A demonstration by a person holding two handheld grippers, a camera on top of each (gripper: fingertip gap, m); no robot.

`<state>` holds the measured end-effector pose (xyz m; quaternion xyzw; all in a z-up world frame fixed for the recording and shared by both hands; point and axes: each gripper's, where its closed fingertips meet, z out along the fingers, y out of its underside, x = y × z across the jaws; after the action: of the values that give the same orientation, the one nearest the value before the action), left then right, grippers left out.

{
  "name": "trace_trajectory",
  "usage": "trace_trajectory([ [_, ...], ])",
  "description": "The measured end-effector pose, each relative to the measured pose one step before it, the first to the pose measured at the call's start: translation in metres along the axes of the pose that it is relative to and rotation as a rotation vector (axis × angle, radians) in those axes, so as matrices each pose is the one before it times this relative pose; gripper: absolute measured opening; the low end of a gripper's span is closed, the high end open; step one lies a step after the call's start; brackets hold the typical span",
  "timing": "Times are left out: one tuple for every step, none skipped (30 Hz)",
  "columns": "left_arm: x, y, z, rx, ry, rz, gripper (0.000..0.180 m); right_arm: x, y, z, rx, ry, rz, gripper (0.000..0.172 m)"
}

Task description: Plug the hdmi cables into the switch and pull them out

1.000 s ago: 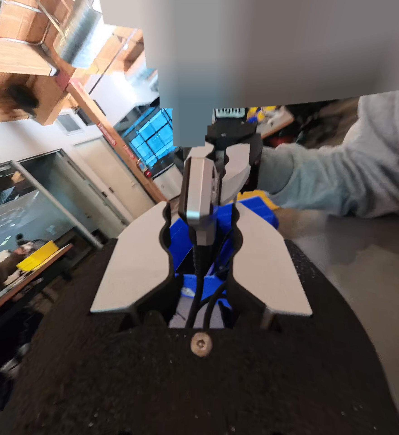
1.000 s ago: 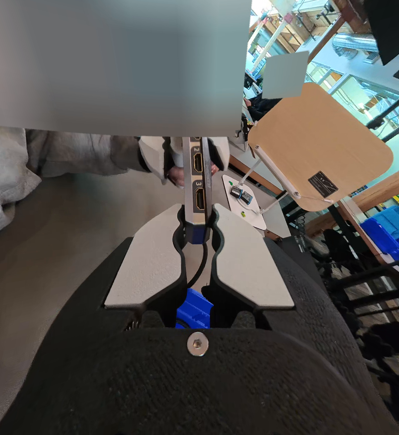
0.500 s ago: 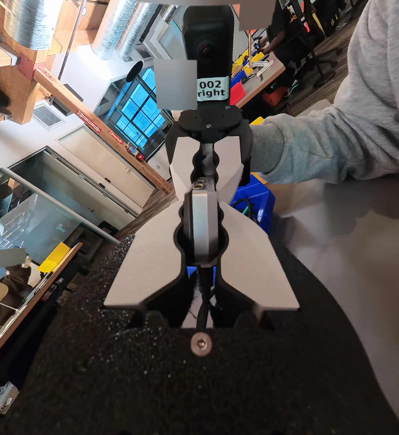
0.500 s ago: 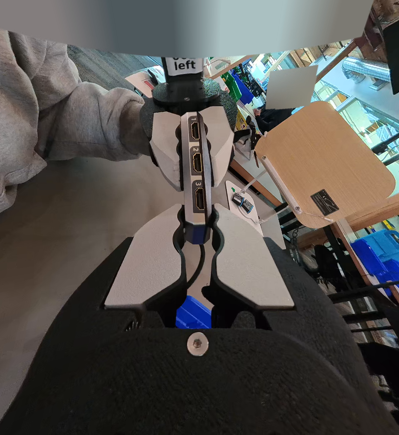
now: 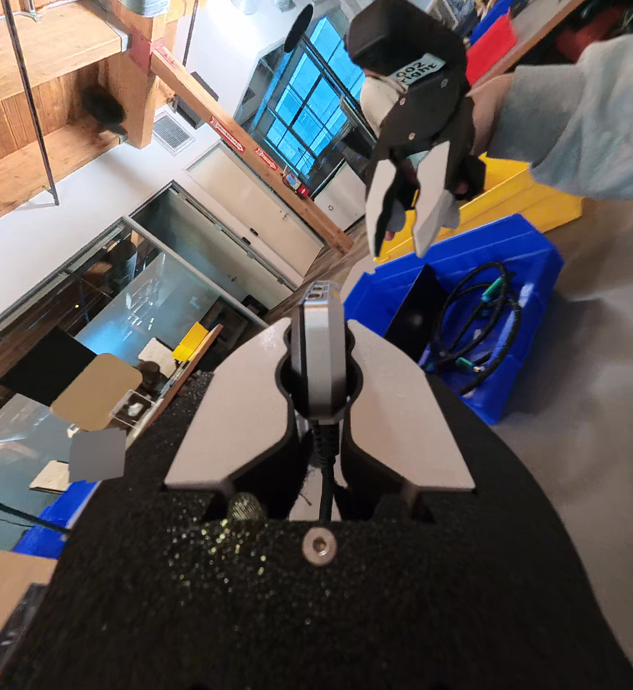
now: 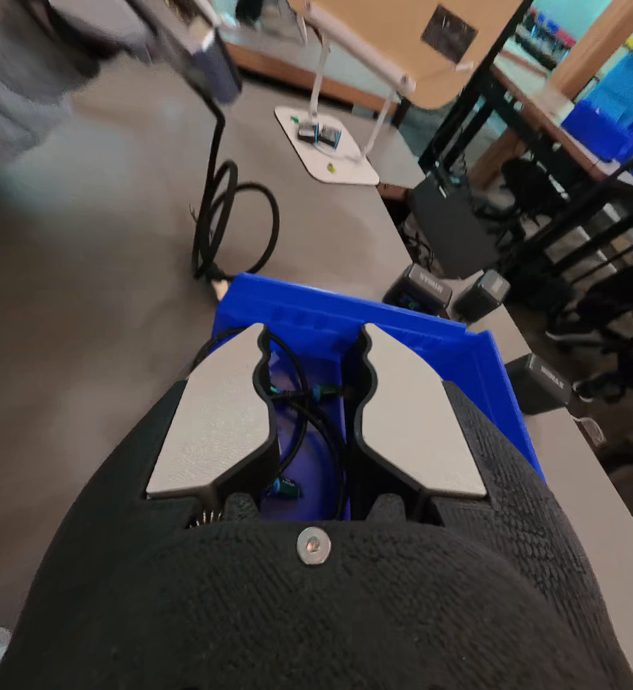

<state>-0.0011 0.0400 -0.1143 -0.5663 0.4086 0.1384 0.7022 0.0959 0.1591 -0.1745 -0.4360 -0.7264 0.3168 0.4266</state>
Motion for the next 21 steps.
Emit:
trace_trajectory([
  [-0.00827, -0.00262, 0.00246, -0.0033, 0.0005, 0.0272, 0.022, 0.00043, 0.00260, 0.00325, -0.0203, 0.0029, -0.0034, 0.044],
  [-0.00985, -0.00315, 0.00261, -0.0008, -0.0045, 0.0267, 0.022, 0.00025, 0.00121, 0.00291, -0.0153, 0.0038, -0.0053, 0.044],
  [-0.01058, -0.00330, 0.00281, 0.0029, -0.0096, 0.0250, 0.022, 0.00093, 0.00077, 0.00233, -0.0131, 0.0093, -0.0052, 0.043],
  [-0.01001, -0.00305, 0.00291, 0.0030, -0.0085, 0.0266, 0.022, 0.00112, 0.00155, 0.00189, -0.0169, 0.0100, -0.0031, 0.042],
  [-0.01019, -0.00223, 0.00349, 0.0007, -0.0140, 0.0279, 0.022, 0.00135, 0.00249, 0.00148, -0.0226, 0.0112, -0.0001, 0.041],
  [-0.01044, -0.00095, 0.00366, -0.0048, -0.0221, 0.0234, 0.022, 0.00195, 0.00355, 0.00119, -0.0275, 0.0130, 0.0032, 0.041],
  [-0.00875, 0.00036, 0.00366, -0.0091, -0.0236, 0.0240, 0.022, 0.00263, 0.00417, 0.00118, -0.0290, 0.0158, 0.0069, 0.040],
  [-0.00700, 0.00172, 0.00308, -0.0127, -0.0284, 0.0289, 0.022, 0.00317, 0.00403, 0.00109, -0.0272, 0.0179, 0.0105, 0.040],
  [-0.00576, 0.00277, 0.00232, -0.0149, -0.0361, 0.0324, 0.022, 0.00337, 0.00413, 0.00124, -0.0268, 0.0181, 0.0118, 0.038],
  [-0.00397, 0.00333, 0.00141, -0.0142, -0.0343, 0.0264, 0.022, 0.00426, 0.00358, 0.00114, -0.0242, 0.0246, 0.0116, 0.038],
  [-0.00117, 0.00324, 0.00086, -0.0089, -0.0212, 0.0122, 0.022, 0.00571, 0.00240, 0.00075, -0.0167, 0.0345, 0.0111, 0.035],
  [0.00143, 0.00283, 0.00013, 0.0014, -0.0085, 0.0017, 0.022, 0.00616, 0.00038, 0.00028, -0.0044, 0.0370, 0.0129, 0.032],
  [0.00295, 0.00270, -0.00024, 0.0101, 0.0014, -0.0019, 0.022, 0.00416, -0.00120, -0.00006, 0.0046, 0.0243, 0.0185, 0.031],
  [0.00094, 0.00244, 0.00118, 0.0121, 0.0098, 0.0116, 0.022, 0.00185, -0.00236, 0.00029, 0.0095, 0.0087, 0.0268, 0.030],
  [-0.00156, 0.00366, 0.00079, 0.0005, 0.0016, -0.0222, 0.022, 0.00108, -0.00295, 0.00115, 0.0122, 0.0068, 0.0387, 0.028],
  [0.00040, 0.00251, -0.00023, 0.0139, 0.0114, -0.0162, 0.022, 0.00185, -0.00284, 0.00288, 0.0104, 0.0168, 0.0575, 0.027],
  [0.00098, 0.00245, -0.00097, 0.0164, 0.0110, -0.0061, 0.022, 0.00094, -0.00148, 0.00494, 0.0053, 0.0193, 0.0777, 0.025],
  [-0.00055, 0.00424, -0.00124, 0.0046, 0.0032, -0.0009, 0.022, -0.00093, -0.00039, 0.00653, 0.0035, 0.0121, 0.0895, 0.023],
  [-0.00211, 0.00555, -0.00115, -0.0049, -0.0034, -0.0075, 0.022, -0.00315, -0.00042, 0.00759, 0.0051, -0.0054, 0.0939, 0.022],
  [-0.00268, 0.00481, -0.00104, -0.0038, -0.0065, -0.0156, 0.023, -0.00669, 0.00043, 0.00763, -0.0034, -0.0388, 0.0944, 0.021],
  [-0.00246, 0.00296, -0.00098, 0.0049, -0.0062, -0.0154, 0.022, -0.00776, 0.00261, 0.00780, -0.0260, -0.0573, 0.0868, 0.022],
])
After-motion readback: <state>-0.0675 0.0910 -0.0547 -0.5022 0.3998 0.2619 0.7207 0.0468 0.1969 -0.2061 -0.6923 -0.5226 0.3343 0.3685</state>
